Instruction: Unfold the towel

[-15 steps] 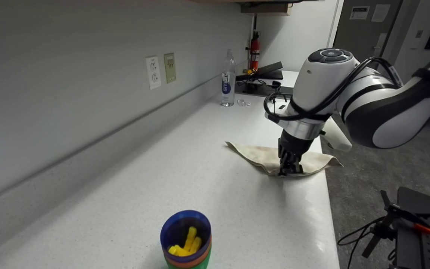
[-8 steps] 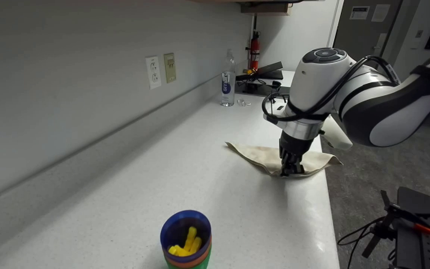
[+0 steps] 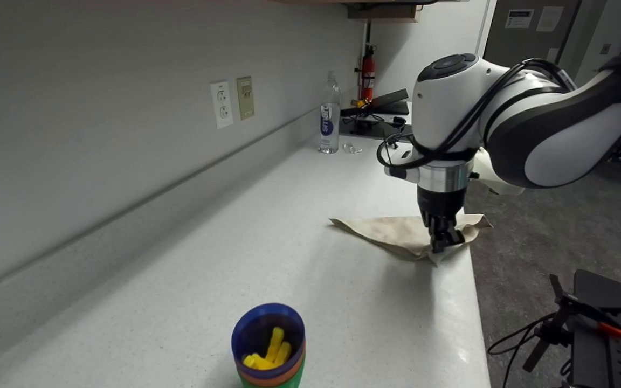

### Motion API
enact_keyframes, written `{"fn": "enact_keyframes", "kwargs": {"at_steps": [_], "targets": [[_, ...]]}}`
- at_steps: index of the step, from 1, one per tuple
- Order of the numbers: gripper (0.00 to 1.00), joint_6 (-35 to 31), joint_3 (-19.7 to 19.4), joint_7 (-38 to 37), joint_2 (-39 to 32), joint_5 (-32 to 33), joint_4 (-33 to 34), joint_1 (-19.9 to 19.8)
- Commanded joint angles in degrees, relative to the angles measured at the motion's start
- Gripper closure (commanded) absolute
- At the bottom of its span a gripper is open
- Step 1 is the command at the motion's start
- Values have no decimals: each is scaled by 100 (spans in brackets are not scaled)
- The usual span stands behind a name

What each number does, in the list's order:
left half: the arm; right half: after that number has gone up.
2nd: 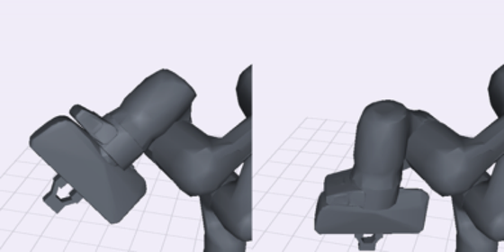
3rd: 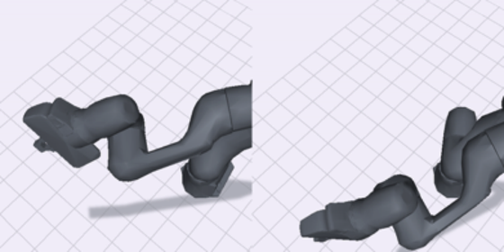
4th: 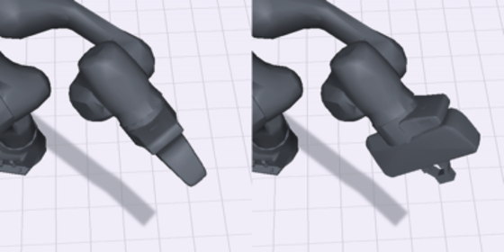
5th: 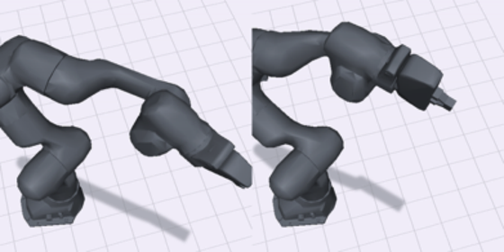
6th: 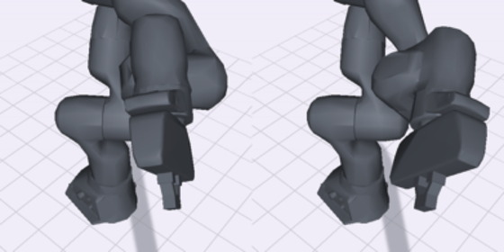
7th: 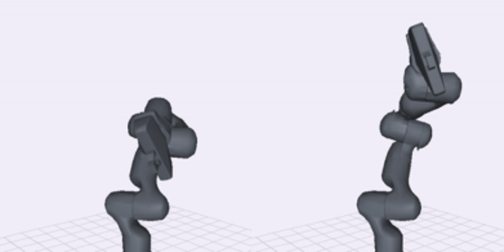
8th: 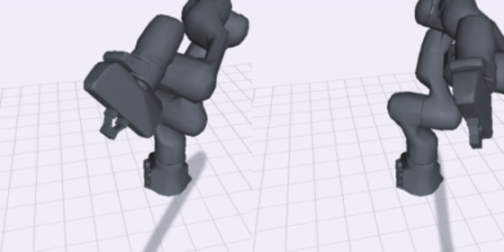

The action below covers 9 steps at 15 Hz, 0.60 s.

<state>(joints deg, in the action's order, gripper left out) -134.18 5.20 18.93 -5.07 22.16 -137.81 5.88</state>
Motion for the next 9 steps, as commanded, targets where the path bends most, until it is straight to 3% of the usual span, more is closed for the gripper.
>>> {"fn": "enact_keyframes", "kwargs": {"at_steps": [1,8,9], "targets": [[99,470,36,353,70,-147,157,-29],[99,416,70,774,18,-460,247,-37],[84,430,72,787,13,-487,260,-35]]}}
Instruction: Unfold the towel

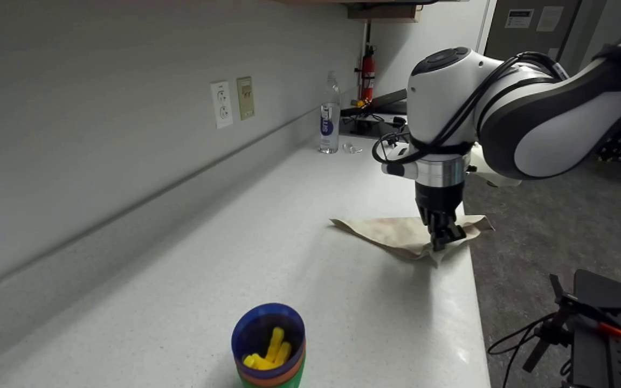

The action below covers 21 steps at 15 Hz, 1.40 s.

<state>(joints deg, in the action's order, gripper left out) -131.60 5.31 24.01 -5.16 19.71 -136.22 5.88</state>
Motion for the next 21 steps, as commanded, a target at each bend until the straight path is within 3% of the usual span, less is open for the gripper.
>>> {"fn": "enact_keyframes", "kwargs": {"at_steps": [1,4,5,7,9,14,16,21], "targets": [[71,182,64,303,14,-261,113,-35],[50,225,68,330,-17,-319,134,-37],[87,148,48,193,-19,-216,117,-35],[89,44,30,129,8,-141,90,-42],[100,12,19,116,23,-179,100,-60],[100,-50,-50,3,92,-116,139,-115],[100,-186,-144,-425,167,367,164,-119],[100,-223,-406,-1981,114,2388,516,-128]]}}
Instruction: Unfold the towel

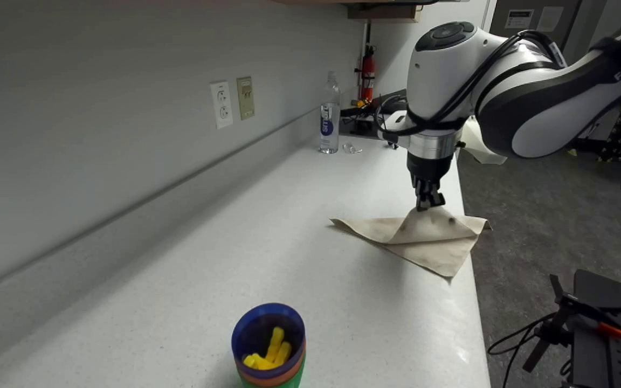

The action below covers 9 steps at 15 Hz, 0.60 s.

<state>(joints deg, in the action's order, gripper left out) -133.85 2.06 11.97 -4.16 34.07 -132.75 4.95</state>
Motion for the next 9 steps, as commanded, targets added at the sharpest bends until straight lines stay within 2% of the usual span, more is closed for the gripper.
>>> {"fn": "enact_keyframes", "kwargs": {"at_steps": [1,9], "targets": [[100,33,-123,-1111,-59,1388,270,-47],[100,386,-328,-3577,-716,4322,940,-134]]}}
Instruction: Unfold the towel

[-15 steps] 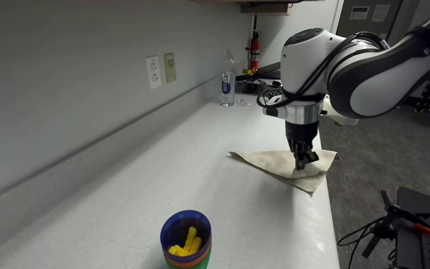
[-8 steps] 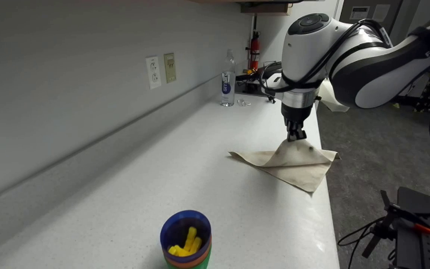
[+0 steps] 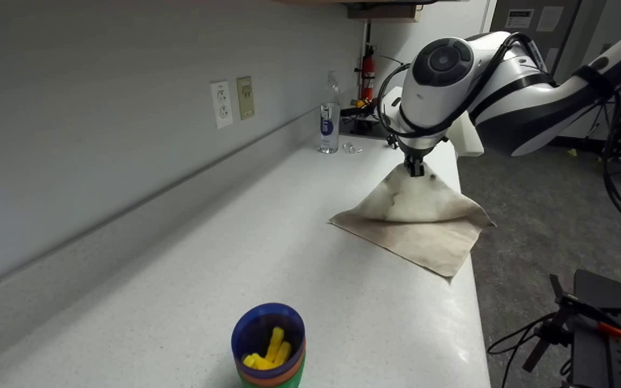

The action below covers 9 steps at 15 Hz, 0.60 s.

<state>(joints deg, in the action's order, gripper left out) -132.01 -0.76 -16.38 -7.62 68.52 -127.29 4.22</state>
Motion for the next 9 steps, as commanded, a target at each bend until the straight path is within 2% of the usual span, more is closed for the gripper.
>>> {"fn": "enact_keyframes", "kwargs": {"at_steps": [1,4,8,9], "targets": [[100,278,-78,-1003,-494,1221,505,-83],[100,558,-78,-1524,-829,1738,740,-144],[100,731,-58,-1866,-1215,1733,989,-259],[73,778,-44,-1909,-1264,1684,1017,-263]]}}
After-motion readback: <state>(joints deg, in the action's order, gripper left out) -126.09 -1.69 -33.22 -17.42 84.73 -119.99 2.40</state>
